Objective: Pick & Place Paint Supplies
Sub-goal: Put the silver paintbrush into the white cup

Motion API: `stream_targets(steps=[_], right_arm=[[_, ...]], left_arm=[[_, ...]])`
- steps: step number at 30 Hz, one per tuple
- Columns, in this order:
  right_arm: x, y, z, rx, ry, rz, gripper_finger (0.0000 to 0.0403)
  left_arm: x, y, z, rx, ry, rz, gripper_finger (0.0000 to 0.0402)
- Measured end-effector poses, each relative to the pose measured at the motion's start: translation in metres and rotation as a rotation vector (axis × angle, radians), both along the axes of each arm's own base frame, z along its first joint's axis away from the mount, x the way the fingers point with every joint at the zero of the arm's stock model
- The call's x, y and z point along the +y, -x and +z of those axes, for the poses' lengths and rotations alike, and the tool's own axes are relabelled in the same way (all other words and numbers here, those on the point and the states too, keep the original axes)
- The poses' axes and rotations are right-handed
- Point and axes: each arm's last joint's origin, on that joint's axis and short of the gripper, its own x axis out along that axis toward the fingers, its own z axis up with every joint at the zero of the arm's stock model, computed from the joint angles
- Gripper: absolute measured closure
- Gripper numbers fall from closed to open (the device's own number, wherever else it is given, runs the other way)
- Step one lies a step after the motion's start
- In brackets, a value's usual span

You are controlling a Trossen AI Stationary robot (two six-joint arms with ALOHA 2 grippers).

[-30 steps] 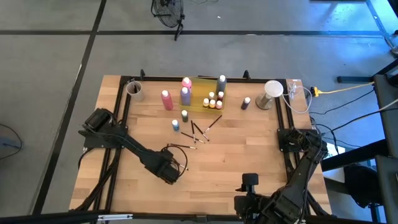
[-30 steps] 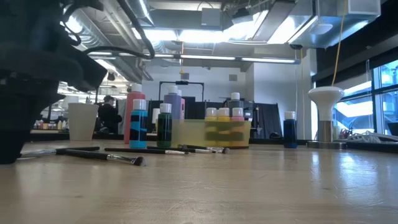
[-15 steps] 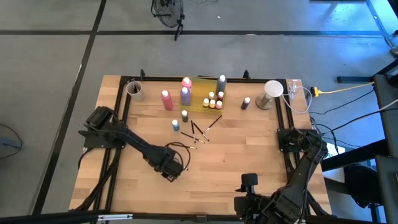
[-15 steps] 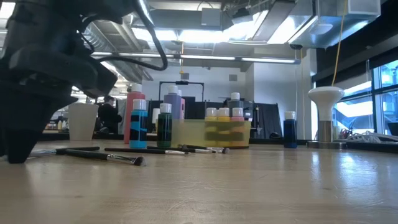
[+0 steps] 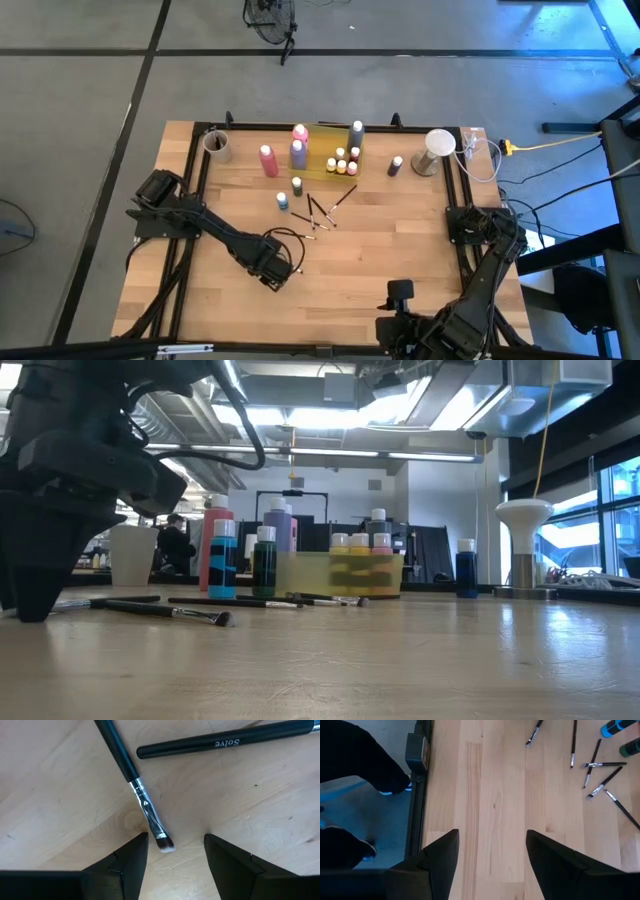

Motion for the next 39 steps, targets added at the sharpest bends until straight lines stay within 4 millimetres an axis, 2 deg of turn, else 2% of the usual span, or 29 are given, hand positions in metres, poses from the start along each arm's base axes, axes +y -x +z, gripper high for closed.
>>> stream_targets(steps=[15,34,39], right_arm=[[0.0008,-0.0004,0.0003,-0.005,-0.005,0.006,0.0169],[0.0022,-0.0012,0.0007,-0.016,-0.02,0.004,0.0169],[0.0022,-0.0012,0.0007,-0.016,-0.02,0.004,0.0169]], left_arm=[[-0.0018,0.0018,0.0,0.0,-0.017,-0.02,0.0251],[-0.0016,0.0035,0.0001,-0.001,-0.058,-0.054,0.0336],[-0.0011,0.0043,0.0004,0.007,-0.066,-0.074,0.0371]])
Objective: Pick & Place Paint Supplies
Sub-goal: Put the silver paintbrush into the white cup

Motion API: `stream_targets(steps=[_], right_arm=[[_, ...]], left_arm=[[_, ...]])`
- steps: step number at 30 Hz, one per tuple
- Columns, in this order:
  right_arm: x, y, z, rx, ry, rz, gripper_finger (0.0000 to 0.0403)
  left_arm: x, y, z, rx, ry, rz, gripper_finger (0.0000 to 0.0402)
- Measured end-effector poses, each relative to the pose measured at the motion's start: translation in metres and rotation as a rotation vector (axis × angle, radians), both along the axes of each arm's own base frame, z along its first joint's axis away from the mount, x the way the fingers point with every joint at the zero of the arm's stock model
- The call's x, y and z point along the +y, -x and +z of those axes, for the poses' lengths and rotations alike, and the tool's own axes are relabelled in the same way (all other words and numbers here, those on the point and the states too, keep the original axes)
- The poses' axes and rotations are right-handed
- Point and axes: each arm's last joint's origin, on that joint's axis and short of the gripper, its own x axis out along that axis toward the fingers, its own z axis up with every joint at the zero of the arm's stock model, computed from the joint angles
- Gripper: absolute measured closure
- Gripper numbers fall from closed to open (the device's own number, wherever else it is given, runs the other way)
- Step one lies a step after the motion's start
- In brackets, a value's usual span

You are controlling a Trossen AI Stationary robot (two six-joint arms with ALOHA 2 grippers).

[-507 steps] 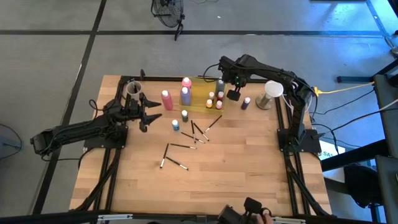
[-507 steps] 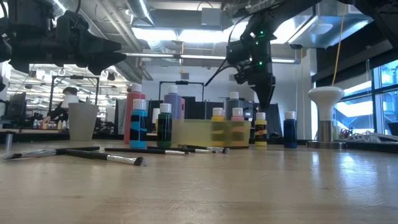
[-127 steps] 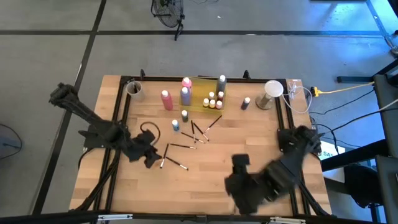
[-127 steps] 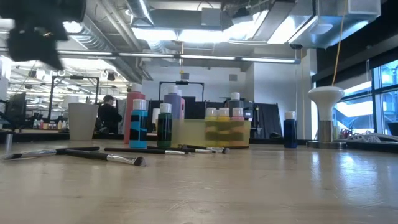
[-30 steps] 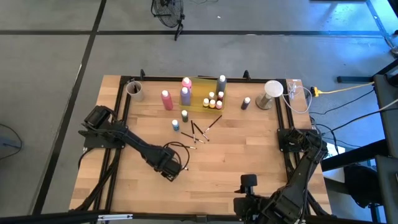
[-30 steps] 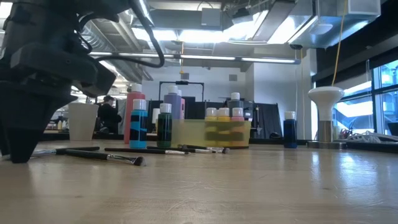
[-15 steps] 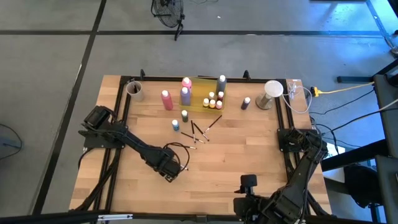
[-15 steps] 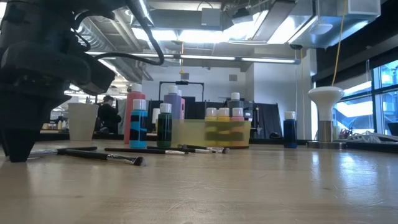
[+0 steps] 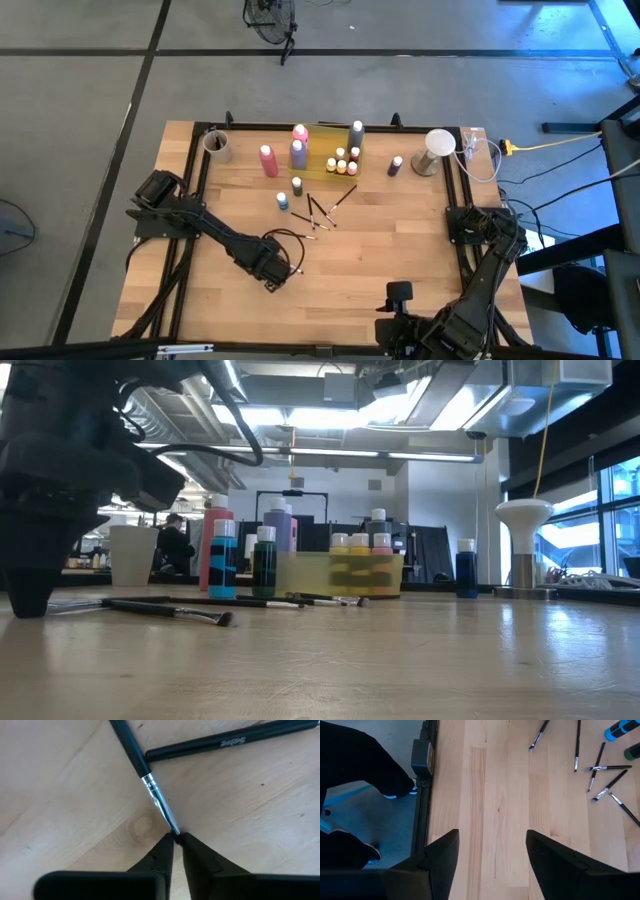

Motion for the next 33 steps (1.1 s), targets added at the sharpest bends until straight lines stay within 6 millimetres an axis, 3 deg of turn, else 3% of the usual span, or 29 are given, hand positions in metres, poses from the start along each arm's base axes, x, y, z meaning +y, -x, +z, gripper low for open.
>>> stream_targets(steps=[3,10,15,20,28,33], right_arm=[[0.0,0.0,0.0,-0.002,-0.002,0.0,0.0169],[0.0,0.0,0.0,-0.003,-0.004,0.0,0.0169],[0.0,0.0,0.0,-0.003,-0.003,0.0,0.0169],[0.0,0.0,0.0,-0.002,-0.002,0.0,0.0169],[0.001,-0.001,0.0,-0.01,-0.009,-0.001,0.0169],[0.001,-0.002,0.001,-0.019,-0.021,-0.003,0.0169]], left_arm=[[0.0,0.001,0.0,0.008,-0.002,-0.049,0.0395],[0.003,0.004,0.003,0.024,-0.041,-0.071,0.0397],[0.011,0.024,0.017,0.094,-0.17,-0.056,0.0398],[0.009,0.039,0.054,0.151,-0.249,-0.033,0.0398],[0.007,0.038,0.135,0.029,-0.405,-0.077,0.0399],[0.018,0.03,0.176,-0.119,-0.422,-0.217,0.0399]])
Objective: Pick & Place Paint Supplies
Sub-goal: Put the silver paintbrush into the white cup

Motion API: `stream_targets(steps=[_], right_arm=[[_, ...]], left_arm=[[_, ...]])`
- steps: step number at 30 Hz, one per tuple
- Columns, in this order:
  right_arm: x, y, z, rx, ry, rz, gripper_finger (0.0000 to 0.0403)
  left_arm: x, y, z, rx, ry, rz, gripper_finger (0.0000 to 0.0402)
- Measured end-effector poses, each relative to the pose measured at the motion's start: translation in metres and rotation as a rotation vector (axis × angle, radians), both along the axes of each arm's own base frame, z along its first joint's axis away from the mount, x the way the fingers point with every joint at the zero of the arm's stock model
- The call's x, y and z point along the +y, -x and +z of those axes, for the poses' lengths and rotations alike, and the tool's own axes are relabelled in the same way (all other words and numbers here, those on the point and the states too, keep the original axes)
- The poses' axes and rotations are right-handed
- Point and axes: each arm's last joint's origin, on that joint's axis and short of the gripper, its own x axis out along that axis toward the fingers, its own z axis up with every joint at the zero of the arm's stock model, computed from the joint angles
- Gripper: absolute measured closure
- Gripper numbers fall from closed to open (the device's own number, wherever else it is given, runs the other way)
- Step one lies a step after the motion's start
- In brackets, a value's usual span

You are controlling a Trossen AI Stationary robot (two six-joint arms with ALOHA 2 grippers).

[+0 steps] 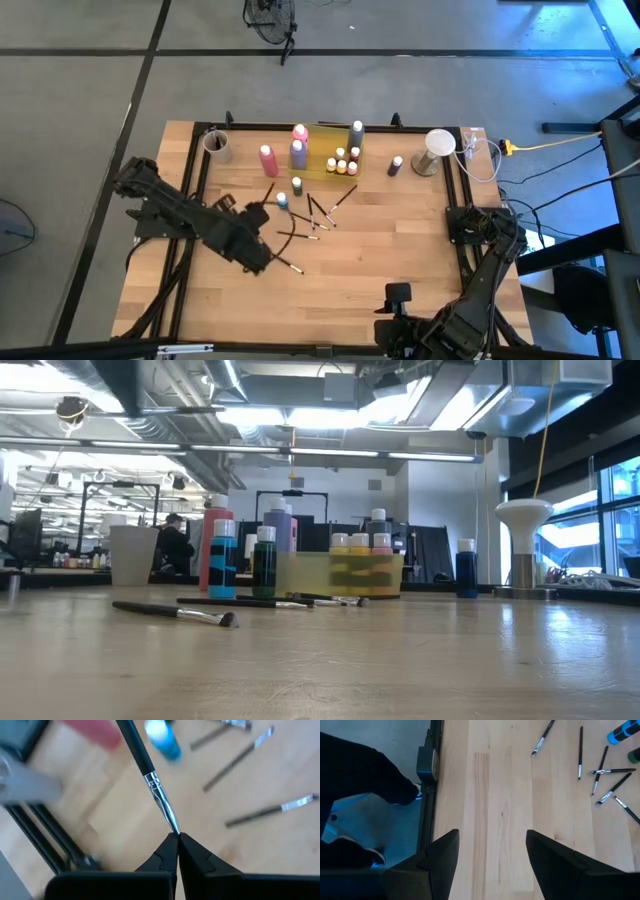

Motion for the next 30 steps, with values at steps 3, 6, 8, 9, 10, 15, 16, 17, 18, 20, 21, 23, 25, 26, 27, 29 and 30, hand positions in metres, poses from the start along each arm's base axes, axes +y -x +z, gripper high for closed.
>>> stream_targets(steps=[3,6,8,9,10,15,16,17,18,20,21,23,25,26,27,29,30], right_arm=[[-0.001,-0.002,0.0,-0.014,0.001,-0.008,0.0169],[-0.001,-0.004,0.001,-0.035,0.008,-0.02,0.0169],[-0.002,-0.005,0.001,-0.049,0.013,-0.03,0.0169],[-0.003,-0.005,0.001,-0.055,0.017,-0.033,0.0169],[-0.003,-0.006,0.001,-0.059,0.02,-0.036,0.0169],[-0.011,-0.015,0.002,-0.112,0.078,-0.06,0.0169],[-0.013,-0.017,0.003,-0.132,0.105,-0.066,0.0169],[-0.017,-0.02,0.003,-0.154,0.14,-0.074,0.0169],[-0.02,-0.024,0.004,-0.181,0.179,-0.082,0.0169],[-0.029,-0.031,0.005,-0.231,0.261,-0.107,0.0169],[-0.034,-0.035,0.006,-0.252,0.298,-0.121,0.0169],[-0.045,-0.043,0.007,-0.279,0.369,-0.147,0.0169],[-0.056,-0.051,0.008,-0.289,0.436,-0.169,0.0169],[-0.061,-0.054,0.009,-0.293,0.467,-0.181,0.0169],[-0.067,-0.058,0.009,-0.29,0.499,-0.188,0.0169],[-0.078,-0.064,0.009,-0.28,0.56,-0.202,0.0169],[-0.083,-0.067,0.009,-0.27,0.585,-0.208,0.0169]], left_arm=[[0.012,-0.001,0.014,-0.042,-0.056,-0.052,0.0399],[0.029,0.002,0.026,-0.076,-0.131,-0.089,0.0399],[0.043,0.005,0.035,-0.087,-0.186,-0.104,0.0399],[0.05,0.007,0.039,-0.092,-0.213,-0.111,0.0399],[0.056,0.011,0.044,-0.099,-0.236,-0.117,0.0399],[0.09,0.026,0.065,-0.085,-0.447,-0.14,0.0399],[0.096,0.029,0.069,-0.067,-0.507,-0.147,0.0399],[0.102,0.032,0.073,-0.039,-0.571,-0.158,0.0399],[0.107,0.034,0.076,0.005,-0.633,-0.177,0.0399],[0.117,0.038,0.08,0.123,-0.754,-0.228,0.0399],[0.121,0.039,0.082,0.195,-0.805,-0.257,0.0399],[0.127,0.039,0.085,0.345,-0.893,-0.31,0.0399],[0.134,0.039,0.086,0.486,-0.964,-0.338,0.0399],[0.137,0.038,0.086,0.556,-0.996,-0.345,0.0399],[0.141,0.037,0.087,0.629,-1.022,-0.355,0.0399],[0.146,0.037,0.087,0.798,-1.075,-0.376,0.0399],[0.149,0.037,0.086,0.89,-1.077,-0.402,0.0399]])
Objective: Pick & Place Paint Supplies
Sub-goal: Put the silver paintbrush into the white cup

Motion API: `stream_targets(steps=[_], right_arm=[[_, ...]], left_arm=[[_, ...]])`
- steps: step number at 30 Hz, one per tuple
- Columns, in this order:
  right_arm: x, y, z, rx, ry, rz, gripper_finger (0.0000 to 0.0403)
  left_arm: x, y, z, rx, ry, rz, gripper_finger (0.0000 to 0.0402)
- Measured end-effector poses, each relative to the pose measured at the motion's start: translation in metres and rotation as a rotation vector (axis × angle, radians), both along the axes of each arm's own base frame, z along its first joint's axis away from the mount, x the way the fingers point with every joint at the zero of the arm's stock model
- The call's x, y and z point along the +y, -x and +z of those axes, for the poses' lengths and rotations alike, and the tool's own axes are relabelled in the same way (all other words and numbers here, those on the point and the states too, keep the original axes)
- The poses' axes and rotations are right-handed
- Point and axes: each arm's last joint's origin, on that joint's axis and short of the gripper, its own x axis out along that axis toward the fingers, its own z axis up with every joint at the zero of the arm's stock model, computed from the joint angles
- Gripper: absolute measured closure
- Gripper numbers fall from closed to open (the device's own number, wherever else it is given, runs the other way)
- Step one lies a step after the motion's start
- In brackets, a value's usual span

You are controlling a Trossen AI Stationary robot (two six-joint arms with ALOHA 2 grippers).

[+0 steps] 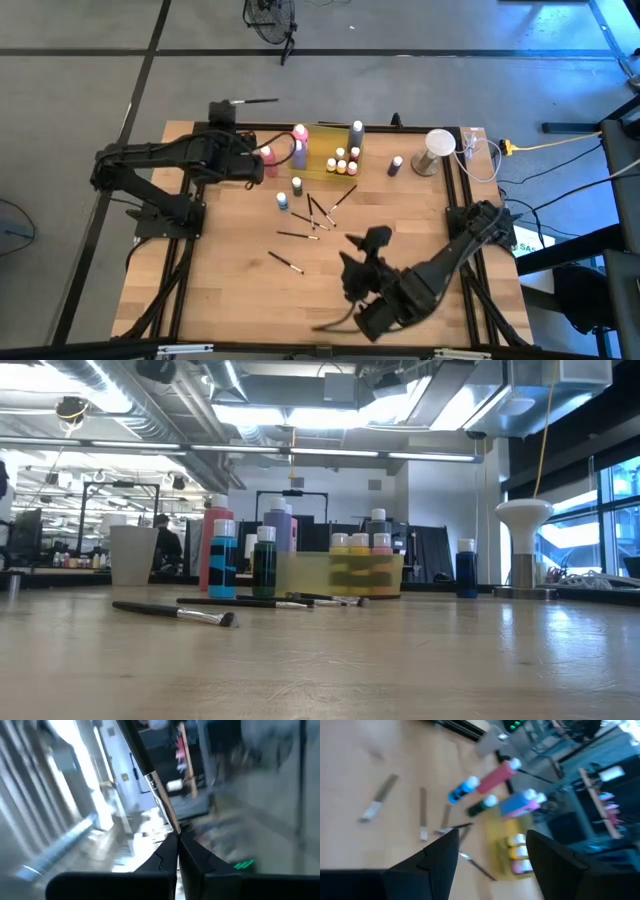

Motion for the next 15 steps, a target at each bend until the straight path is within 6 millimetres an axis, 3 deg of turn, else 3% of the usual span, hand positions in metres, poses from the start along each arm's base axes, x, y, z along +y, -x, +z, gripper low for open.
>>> stream_targets(steps=[3,10,15], right_arm=[[-0.016,-0.006,-0.001,0.074,0.067,-0.018,0.0169],[-0.044,-0.018,-0.001,0.112,0.078,-0.106,0.0169],[-0.06,-0.025,-0.001,0.128,0.086,-0.148,0.0169]], left_arm=[[0.009,0.002,0.0,0.276,0.01,0.045,0.0399],[0.035,0.015,0.002,0.31,0.062,0.173,0.0399],[0.04,0.039,-0.014,0.47,0.156,0.202,0.0399]])
